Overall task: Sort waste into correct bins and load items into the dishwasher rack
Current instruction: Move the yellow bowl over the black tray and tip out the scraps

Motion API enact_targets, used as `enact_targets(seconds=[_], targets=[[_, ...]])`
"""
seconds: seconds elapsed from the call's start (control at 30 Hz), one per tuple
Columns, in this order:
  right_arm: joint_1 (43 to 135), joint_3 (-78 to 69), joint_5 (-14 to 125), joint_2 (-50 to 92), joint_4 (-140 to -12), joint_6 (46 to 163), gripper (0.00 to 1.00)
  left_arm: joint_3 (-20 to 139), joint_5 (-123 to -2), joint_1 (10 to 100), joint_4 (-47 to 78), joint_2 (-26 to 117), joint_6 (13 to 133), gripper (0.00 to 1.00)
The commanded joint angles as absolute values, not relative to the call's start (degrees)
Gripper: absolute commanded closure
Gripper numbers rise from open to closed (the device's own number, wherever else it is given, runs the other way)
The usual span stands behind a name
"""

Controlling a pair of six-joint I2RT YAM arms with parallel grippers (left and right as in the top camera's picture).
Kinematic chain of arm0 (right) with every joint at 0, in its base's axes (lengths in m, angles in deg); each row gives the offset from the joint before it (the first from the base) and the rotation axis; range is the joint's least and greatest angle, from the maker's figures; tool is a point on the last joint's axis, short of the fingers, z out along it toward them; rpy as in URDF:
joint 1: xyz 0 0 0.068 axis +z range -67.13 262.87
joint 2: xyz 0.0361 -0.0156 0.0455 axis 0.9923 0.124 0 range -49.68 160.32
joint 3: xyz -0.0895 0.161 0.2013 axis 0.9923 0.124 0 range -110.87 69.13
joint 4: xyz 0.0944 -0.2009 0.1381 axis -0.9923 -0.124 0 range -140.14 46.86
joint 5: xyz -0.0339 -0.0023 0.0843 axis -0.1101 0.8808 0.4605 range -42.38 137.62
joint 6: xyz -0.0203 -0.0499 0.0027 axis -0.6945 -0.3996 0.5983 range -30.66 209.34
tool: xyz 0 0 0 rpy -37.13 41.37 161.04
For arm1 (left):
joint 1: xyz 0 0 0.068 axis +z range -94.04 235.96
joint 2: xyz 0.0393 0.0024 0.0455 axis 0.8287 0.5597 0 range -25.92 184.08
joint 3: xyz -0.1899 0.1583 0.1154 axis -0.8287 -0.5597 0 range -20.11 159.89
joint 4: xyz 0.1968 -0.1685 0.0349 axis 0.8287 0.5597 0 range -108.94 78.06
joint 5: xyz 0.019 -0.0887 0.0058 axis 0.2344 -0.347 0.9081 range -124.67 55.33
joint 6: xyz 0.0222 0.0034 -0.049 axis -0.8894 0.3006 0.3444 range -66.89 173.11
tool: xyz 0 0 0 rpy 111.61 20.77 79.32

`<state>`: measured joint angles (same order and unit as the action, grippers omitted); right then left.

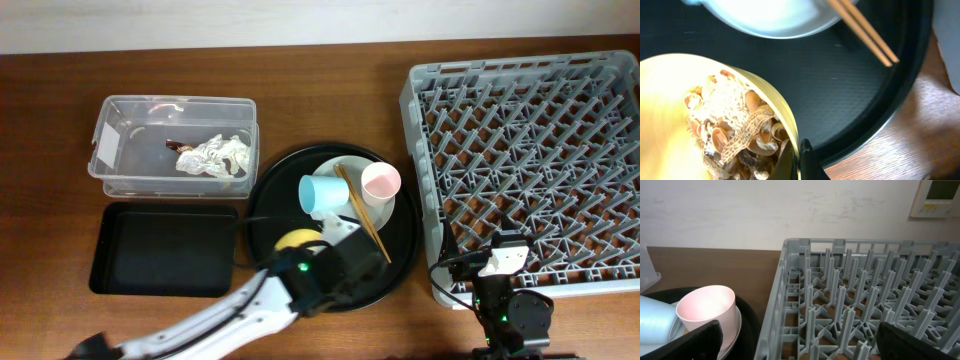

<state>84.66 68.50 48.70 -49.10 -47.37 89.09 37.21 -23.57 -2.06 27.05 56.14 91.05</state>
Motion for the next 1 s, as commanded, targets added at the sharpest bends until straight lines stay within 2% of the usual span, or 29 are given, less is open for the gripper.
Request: enact_targets(seconds=[0.0,0.17,0.43,0.73,0.97], targets=[[84.35,68.81,48.44,-49.47,-47.61,88.94,0.01,37.49,-19.2,3.67,30.81,50.48,88.03,1.0],[84.35,68.81,48.44,-49.47,-47.61,88.94,0.01,37.49,-22.55,18.1,34.27,48.29,80.84,1.0],[84.35,68.81,48.44,-49.47,-47.61,88.94,0.01,37.47,-40.4,44.57,34.75,48.29,70.02,1.0],[84.35,68.81,48.44,-49.47,-47.61,88.94,0.01,37.32,-67.42,68.46,34.01,48.29,54.26,1.0],[84.35,68.81,48.44,-49.47,-47.61,88.94,0.01,34.72,-86.65,82.88,32.1,48.31,46.94,1.0]])
